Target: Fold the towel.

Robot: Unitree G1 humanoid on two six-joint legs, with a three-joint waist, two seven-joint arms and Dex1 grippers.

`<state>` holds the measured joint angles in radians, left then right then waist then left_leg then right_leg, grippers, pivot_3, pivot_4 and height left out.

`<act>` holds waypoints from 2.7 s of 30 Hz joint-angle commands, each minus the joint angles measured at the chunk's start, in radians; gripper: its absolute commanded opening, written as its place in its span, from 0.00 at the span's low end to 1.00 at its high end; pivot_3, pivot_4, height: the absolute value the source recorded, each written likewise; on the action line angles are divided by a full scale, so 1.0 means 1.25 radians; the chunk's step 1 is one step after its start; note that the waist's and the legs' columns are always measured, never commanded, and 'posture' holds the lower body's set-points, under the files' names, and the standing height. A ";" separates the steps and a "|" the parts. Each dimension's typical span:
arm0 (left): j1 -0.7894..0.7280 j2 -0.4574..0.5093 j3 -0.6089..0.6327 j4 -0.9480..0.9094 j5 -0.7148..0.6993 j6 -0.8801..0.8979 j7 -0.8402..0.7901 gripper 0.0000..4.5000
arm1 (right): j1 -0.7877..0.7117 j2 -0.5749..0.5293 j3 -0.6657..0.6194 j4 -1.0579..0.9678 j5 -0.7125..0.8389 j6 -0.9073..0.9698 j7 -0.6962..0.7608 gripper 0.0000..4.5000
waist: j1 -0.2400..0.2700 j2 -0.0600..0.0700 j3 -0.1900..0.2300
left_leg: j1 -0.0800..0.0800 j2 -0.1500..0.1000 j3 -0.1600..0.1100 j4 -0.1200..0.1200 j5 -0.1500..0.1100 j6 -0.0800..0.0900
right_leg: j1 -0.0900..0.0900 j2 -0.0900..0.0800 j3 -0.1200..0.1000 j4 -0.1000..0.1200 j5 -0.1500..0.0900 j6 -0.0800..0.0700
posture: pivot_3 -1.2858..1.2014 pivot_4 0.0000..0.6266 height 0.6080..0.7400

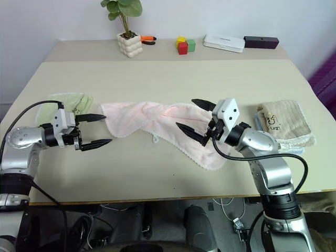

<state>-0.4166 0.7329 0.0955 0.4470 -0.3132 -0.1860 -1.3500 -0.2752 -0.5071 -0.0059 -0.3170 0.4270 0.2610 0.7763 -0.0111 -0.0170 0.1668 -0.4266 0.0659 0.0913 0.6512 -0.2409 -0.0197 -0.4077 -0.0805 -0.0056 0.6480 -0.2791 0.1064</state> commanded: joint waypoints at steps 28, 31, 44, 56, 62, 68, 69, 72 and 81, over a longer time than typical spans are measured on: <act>-0.144 -0.059 -0.097 0.147 0.082 0.003 -0.036 0.01 | 0.013 0.073 -0.002 -0.058 -0.065 -0.030 -0.147 1.00 | 0.000 0.000 0.000 | 0.000 0.000 0.000 0.001 0.000 0.000 | 0.000 0.000 0.000 0.000 0.000 0.000 | 0.52 0.24 0.96; -0.135 -0.044 -0.063 0.108 0.040 0.031 -0.045 0.01 | -0.031 0.061 -0.024 0.028 -0.131 -0.048 -0.201 1.00 | 0.000 0.000 0.000 | 0.000 0.000 0.000 0.001 0.000 0.000 | 0.000 0.000 0.000 0.000 0.000 0.000 | 0.52 0.24 0.96; -0.072 -0.024 0.022 -0.020 -0.034 0.093 0.008 0.01 | -0.154 -0.016 -0.085 0.279 -0.185 0.212 -0.297 1.00 | -0.001 0.000 0.000 | 0.000 0.000 0.000 0.001 0.000 0.000 | 0.000 0.000 0.000 0.001 0.000 0.000 | 0.52 0.24 0.96; -0.035 -0.032 0.019 -0.077 -0.034 0.101 0.044 0.01 | -0.198 -0.012 -0.070 0.384 -0.199 0.354 -0.314 1.00 | -0.002 0.000 0.000 | 0.000 0.000 0.000 0.000 0.000 0.000 | -0.001 0.000 0.000 0.001 0.000 0.000 | 0.52 0.24 0.96; -0.023 -0.035 0.010 -0.092 -0.026 0.096 0.050 0.00 | -0.217 0.019 -0.095 0.435 -0.169 0.448 -0.320 0.80 | -0.004 0.000 0.000 | 0.000 0.000 0.000 0.000 0.000 0.000 | -0.001 0.000 0.000 0.001 0.000 0.000 | 0.52 0.24 0.96; -0.019 -0.030 0.007 -0.097 -0.025 0.097 0.054 0.00 | -0.225 0.026 -0.105 0.448 -0.161 0.486 -0.325 0.14 | 0.001 0.000 0.000 | 0.000 0.000 0.000 0.001 0.000 0.000 | 0.000 0.000 0.000 0.001 0.000 0.000 | 0.52 0.24 0.96; -0.017 -0.030 0.007 -0.098 -0.025 0.097 0.054 0.00 | -0.225 0.024 -0.100 0.447 -0.163 0.483 -0.323 0.04 | 0.001 -0.001 -0.001 | 0.000 0.000 0.000 0.001 0.000 0.000 | 0.000 0.000 0.000 0.001 0.000 0.000 | 0.52 0.24 0.96; -0.015 -0.031 0.007 -0.095 -0.021 0.089 0.059 0.00 | -0.224 0.021 -0.090 0.442 -0.167 0.471 -0.319 0.02 | 0.001 -0.001 -0.001 | 0.000 0.000 0.000 0.001 0.000 0.000 | 0.001 0.000 0.000 0.000 0.000 0.000 | 0.52 0.24 0.96; -0.177 -0.059 -0.003 0.171 0.072 0.001 0.181 0.00 | -0.338 0.009 -0.074 0.538 -0.213 0.214 -0.301 0.02 | -0.001 -0.001 0.000 | 0.000 0.000 0.000 0.001 0.000 0.000 | 0.000 0.000 0.000 0.001 0.000 0.000 | 0.52 0.24 0.96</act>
<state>-0.5634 0.6625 0.0903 0.5801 -0.2662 -0.1373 -1.1905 -0.6191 -0.4942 -0.0822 0.3299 0.1700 0.6161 0.3990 -0.0120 -0.0177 0.1665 -0.4271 0.0653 0.0916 0.6523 -0.2408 -0.0195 -0.4080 -0.0807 -0.0054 0.6489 -0.2789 0.1070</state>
